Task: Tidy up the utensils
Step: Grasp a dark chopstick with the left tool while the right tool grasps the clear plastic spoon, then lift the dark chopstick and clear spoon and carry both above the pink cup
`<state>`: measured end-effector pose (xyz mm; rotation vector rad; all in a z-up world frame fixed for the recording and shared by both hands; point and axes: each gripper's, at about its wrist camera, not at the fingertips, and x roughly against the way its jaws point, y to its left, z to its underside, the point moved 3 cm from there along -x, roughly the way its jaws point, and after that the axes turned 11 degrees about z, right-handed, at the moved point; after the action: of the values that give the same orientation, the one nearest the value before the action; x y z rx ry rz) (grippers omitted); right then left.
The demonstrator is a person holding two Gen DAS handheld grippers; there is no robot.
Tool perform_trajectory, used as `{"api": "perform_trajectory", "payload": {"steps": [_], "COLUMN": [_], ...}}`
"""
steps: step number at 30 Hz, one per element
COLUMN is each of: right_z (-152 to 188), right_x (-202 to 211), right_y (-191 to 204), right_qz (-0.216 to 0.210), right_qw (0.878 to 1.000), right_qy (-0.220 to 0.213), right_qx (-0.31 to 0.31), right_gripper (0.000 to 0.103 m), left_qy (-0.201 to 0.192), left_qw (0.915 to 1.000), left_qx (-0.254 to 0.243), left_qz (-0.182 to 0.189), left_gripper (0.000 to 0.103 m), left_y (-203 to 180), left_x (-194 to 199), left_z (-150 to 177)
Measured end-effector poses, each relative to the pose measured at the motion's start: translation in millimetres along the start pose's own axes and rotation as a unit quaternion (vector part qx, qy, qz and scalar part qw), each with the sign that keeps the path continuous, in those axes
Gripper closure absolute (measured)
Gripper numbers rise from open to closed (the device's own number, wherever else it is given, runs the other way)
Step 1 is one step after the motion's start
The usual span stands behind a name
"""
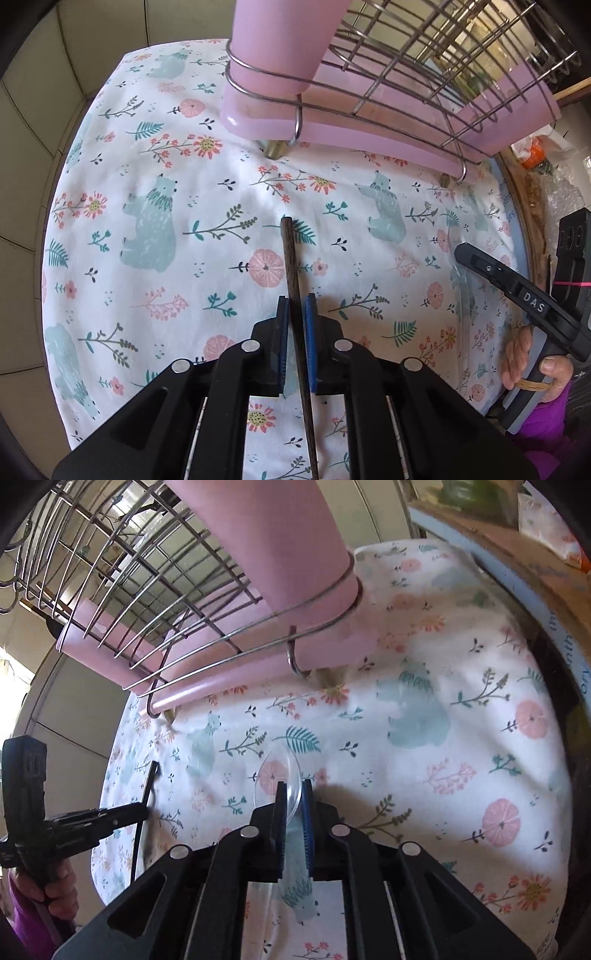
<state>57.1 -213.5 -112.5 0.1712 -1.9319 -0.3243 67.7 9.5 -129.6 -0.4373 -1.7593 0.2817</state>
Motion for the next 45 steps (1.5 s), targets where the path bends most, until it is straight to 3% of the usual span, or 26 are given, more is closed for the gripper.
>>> {"api": "perform_trajectory", "payload": {"steps": [8, 11, 21, 27, 34, 41, 45], "right_z": [-4.1, -3.8, 0.1, 2.0, -1.8, -10.6, -17.8], "right_x": [-8.3, -5.8, -4.7, 5.9, 33.5, 81.1, 114.0], "right_y": [2.2, -1.6, 4.6, 10.4, 17.5, 26.0, 31.7], "right_qz": [-0.03, -0.023, -0.011, -0.008, -0.006, -0.015, -0.024], "right_qw": [0.999, 0.999, 1.0, 0.999, 0.996, 0.986, 0.975], "right_qy": [0.031, 0.024, -0.005, -0.032, -0.086, -0.162, -0.215], "right_qx": [0.015, 0.026, 0.024, 0.025, 0.032, 0.044, 0.05], "right_gripper": [0.089, 0.094, 0.096, 0.097, 0.1, 0.1, 0.1], "left_qy": [0.031, 0.034, 0.005, -0.049, -0.124, -0.2, -0.257], "left_qw": [0.9995, 0.9994, 1.0, 0.9981, 0.9902, 0.9759, 0.9612], "left_qx": [0.002, 0.005, -0.005, -0.004, -0.015, -0.036, -0.051], "left_qz": [-0.003, -0.003, 0.006, 0.036, 0.063, 0.08, 0.087], "left_gripper": [0.095, 0.095, 0.097, 0.097, 0.097, 0.097, 0.097], "left_y": [1.0, 1.8, 5.3, 8.1, -0.7, -11.7, -24.2], "left_x": [-8.5, -10.7, -3.8, 24.7, 69.8, 116.1, 148.6], "left_z": [-12.7, -16.6, -9.1, -0.9, 5.0, 5.4, 2.7]}}
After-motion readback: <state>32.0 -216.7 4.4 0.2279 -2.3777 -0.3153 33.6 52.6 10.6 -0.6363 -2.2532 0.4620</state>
